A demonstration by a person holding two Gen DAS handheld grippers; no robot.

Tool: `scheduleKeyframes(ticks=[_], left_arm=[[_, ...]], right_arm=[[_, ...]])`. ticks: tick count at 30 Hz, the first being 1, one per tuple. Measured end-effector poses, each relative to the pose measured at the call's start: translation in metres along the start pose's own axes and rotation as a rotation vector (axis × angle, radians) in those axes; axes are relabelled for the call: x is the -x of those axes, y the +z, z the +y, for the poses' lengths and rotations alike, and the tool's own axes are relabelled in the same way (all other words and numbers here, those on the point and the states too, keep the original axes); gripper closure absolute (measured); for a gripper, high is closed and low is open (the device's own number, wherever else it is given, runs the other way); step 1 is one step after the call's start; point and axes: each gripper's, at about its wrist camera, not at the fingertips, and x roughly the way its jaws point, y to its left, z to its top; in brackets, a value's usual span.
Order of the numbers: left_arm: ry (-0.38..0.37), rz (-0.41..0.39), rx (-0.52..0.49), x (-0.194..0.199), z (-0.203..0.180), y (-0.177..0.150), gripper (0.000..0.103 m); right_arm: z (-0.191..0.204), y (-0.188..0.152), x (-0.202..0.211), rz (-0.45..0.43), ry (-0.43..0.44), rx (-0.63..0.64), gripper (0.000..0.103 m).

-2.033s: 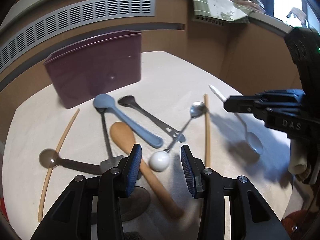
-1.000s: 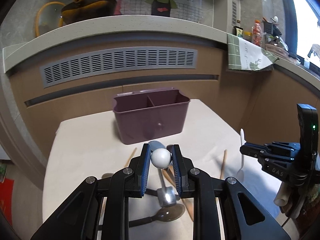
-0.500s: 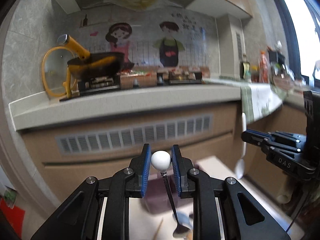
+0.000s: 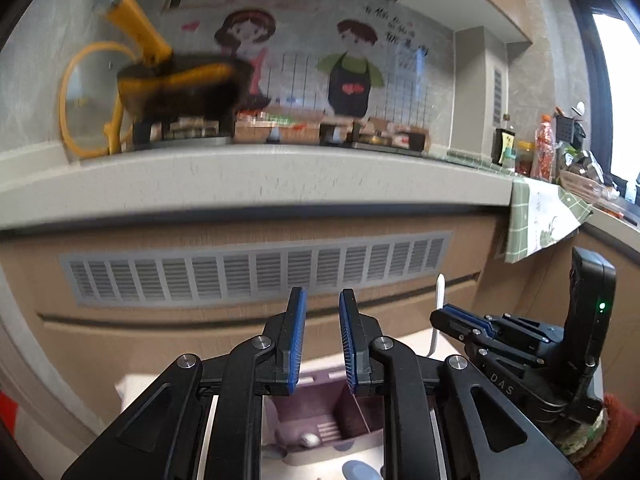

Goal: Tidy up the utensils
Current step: 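Carry both spoons over the maroon caddy and open both grippers to drop them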

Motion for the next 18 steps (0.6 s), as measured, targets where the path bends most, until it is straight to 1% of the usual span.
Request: scheduleKeyframes(ticks=[3, 5, 7, 8, 9, 11, 15, 17, 18], left_arm=[[-0.007, 0.035, 0.056, -0.008, 0.013, -0.016, 0.085], [-0.02, 0.056, 0.094, -0.009, 0.022, -0.029, 0.084], [-0.036, 0.081, 0.125, -0.009, 0.03, -0.042, 0.081], [-0.038, 0.098, 0.136, -0.009, 0.033, -0.049, 0.077], [-0.04, 0.118, 0.148, -0.008, 0.037, -0.057, 0.074], [-0.04, 0.142, 0.168, -0.004, 0.042, -0.072, 0.072], [-0.015, 0.184, 0.185, 0.017, 0.045, -0.11, 0.072], [-0.021, 0.22, 0.171, 0.026, 0.041, -0.13, 0.072], [-0.024, 0.244, 0.162, 0.031, 0.039, -0.14, 0.072]], right_arm=[[-0.003, -0.015, -0.011, 0.032, -0.003, 0.003, 0.094], [-0.004, -0.02, -0.013, 0.045, 0.004, 0.004, 0.094], [-0.006, -0.025, -0.017, 0.092, 0.057, -0.006, 0.093], [-0.006, -0.026, -0.018, 0.112, 0.069, -0.013, 0.091], [-0.007, -0.027, -0.019, 0.128, 0.07, -0.021, 0.09], [-0.007, -0.029, -0.016, 0.134, 0.055, -0.021, 0.087], [-0.009, -0.038, 0.008, 0.141, 0.04, -0.023, 0.086], [-0.008, -0.046, 0.021, 0.16, 0.039, -0.014, 0.085], [-0.007, -0.056, 0.03, 0.184, 0.045, -0.003, 0.084]])
